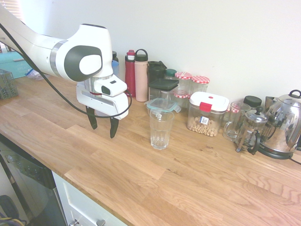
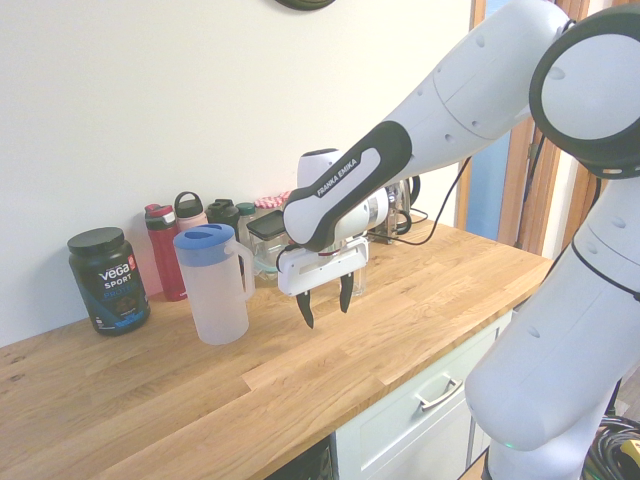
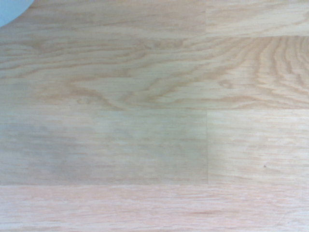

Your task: Pour me some water

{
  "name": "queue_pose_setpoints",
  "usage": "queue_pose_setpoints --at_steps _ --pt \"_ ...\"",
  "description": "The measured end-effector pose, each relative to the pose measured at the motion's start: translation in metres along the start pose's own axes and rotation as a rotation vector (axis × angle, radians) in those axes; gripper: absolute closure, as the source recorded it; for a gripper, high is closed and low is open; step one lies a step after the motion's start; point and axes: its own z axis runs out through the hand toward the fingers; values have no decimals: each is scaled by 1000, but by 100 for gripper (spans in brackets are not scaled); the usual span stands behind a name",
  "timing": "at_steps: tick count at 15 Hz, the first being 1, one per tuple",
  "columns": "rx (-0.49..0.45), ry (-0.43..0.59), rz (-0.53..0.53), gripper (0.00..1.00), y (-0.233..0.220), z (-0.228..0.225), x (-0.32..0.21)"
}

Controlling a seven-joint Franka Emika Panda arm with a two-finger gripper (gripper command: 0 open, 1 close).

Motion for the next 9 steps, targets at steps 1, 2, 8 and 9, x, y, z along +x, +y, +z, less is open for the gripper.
queue_pose_setpoints --at_steps 1,2,8,9 --pt "-1 -2 0 0 0 1 0" --pt "3 -4 -9 0 0 0 1" --pt "120 64 -208 0 -10 -101 -17" --pt "147 98 -256 0 -9 -120 -23"
